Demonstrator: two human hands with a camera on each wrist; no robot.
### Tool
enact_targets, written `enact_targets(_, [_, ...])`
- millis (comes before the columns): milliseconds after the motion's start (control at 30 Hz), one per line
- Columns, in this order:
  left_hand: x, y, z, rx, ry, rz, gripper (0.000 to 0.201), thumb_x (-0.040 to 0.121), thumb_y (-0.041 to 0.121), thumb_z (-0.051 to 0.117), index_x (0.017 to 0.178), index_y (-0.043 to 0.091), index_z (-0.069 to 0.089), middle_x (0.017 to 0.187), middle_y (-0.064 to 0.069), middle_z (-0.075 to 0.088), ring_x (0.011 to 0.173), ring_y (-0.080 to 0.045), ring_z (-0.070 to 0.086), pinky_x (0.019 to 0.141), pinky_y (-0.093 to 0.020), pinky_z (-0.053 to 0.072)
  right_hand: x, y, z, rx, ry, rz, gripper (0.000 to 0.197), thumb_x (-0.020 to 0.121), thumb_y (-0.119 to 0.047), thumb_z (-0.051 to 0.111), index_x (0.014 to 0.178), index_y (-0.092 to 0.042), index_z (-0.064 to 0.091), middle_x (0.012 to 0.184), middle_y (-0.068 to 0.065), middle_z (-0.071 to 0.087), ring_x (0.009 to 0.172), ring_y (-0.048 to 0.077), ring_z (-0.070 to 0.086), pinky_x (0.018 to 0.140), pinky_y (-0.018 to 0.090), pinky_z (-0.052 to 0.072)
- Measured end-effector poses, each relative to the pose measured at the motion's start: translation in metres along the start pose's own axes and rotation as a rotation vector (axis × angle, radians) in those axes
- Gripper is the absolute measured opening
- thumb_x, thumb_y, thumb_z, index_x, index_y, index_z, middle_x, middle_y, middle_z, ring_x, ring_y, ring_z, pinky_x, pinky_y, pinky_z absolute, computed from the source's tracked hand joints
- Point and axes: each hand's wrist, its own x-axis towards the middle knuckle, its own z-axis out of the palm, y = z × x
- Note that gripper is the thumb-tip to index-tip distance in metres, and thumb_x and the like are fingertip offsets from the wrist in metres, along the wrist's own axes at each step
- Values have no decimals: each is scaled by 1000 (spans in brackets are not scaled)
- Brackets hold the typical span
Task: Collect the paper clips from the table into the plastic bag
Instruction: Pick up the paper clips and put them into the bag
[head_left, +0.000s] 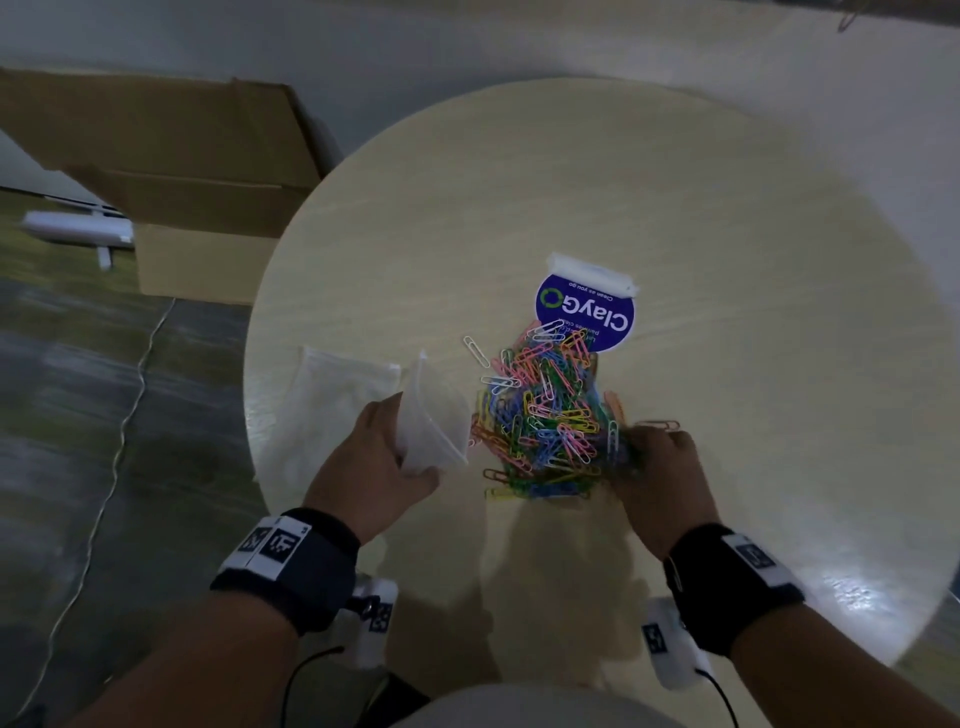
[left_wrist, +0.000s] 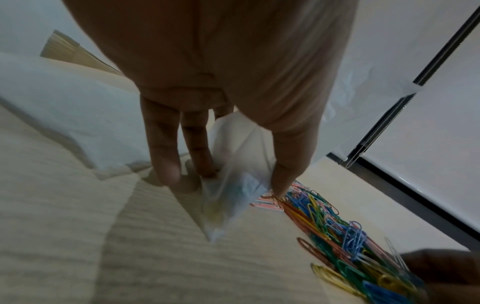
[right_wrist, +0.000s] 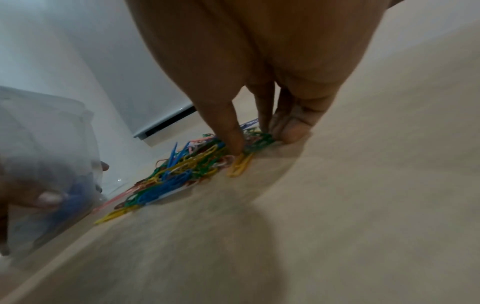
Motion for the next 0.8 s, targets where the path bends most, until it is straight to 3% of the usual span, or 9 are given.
enact_targets(100, [-1, 1, 1, -3, -1, -2, 87, 66, 40, 85, 135, 47, 32, 132, 8, 51, 101, -13, 65, 89, -42, 57, 14, -14, -2, 40, 4, -123, 34, 82, -10, 61, 115, -16, 65, 108, 13, 63, 95, 31, 56, 80, 32, 44])
enact_targets(167, [-2, 1, 1, 4, -1, 9, 86, 66, 40, 84, 134, 46, 33, 132, 8, 50, 101, -13, 65, 88, -42, 56, 16, -15, -10, 60, 32, -118, 37, 86, -10, 58, 121, -20, 63, 115, 8, 62, 88, 23, 57, 80, 28, 44])
enact_targets(233, [-2, 1, 1, 20, 9, 19, 86, 65, 40, 83, 136, 43, 34, 132, 9, 47, 101, -14, 64, 89, -41, 55, 20, -12, -14, 98, 134, -79, 35, 86, -26, 59, 120, -22, 61, 118, 7, 60, 95, 25, 57, 86, 33, 46])
enact_targets(267, [-2, 2, 1, 36, 8, 21, 86, 66, 39, 83, 137, 40, 35, 132, 10, 46, 102, -14, 64, 89, -40, 55, 22, -12, -15, 89, 161, -26, 43, 83, -40, 60, 121, -21, 59, 119, 9, 57, 102, 30, 56, 91, 40, 46])
enact_targets(333, [-3, 5, 2, 73, 7, 16, 85, 68, 39, 82, 140, 38, 37, 129, 10, 45, 103, -13, 63, 88, -38, 54, 26, -17, -11, -8, 102, 68, 69, 75, -63, 59, 125, -16, 52, 121, 14, 50, 110, 37, 48, 97, 47, 41])
enact_targets(400, [-3, 9, 2, 105, 2, 16, 82, 70, 41, 81, 139, 37, 37, 127, 10, 45, 100, -14, 62, 86, -38, 54, 26, -28, -4, -136, 38, 43, 77, 72, -70, 59, 125, -15, 51, 118, 14, 47, 107, 37, 46, 95, 46, 40])
enact_targets(467, [-4, 12, 3, 125, -5, 22, 81, 72, 41, 79, 139, 36, 35, 127, 7, 44, 97, -16, 62, 85, -39, 54, 27, -36, 2, -146, 9, -20, 66, 75, -63, 62, 122, -17, 54, 114, 11, 47, 104, 35, 47, 93, 44, 43])
enact_targets(667, [-2, 20, 7, 158, -28, 12, 85, 75, 40, 78, 145, 30, 30, 132, 4, 42, 98, -19, 60, 85, -36, 52, 33, -33, -2, 12, -24, -58, 41, 86, -21, 63, 126, -17, 58, 120, 13, 49, 99, 33, 58, 88, 36, 48])
enact_targets(800, [-3, 21, 7, 173, -30, 6, 87, 75, 42, 78, 146, 29, 28, 134, 3, 41, 100, -21, 60, 85, -37, 52, 30, -32, -5, 5, -71, -44, 47, 87, -38, 59, 129, -19, 51, 122, 12, 47, 102, 34, 56, 91, 44, 48])
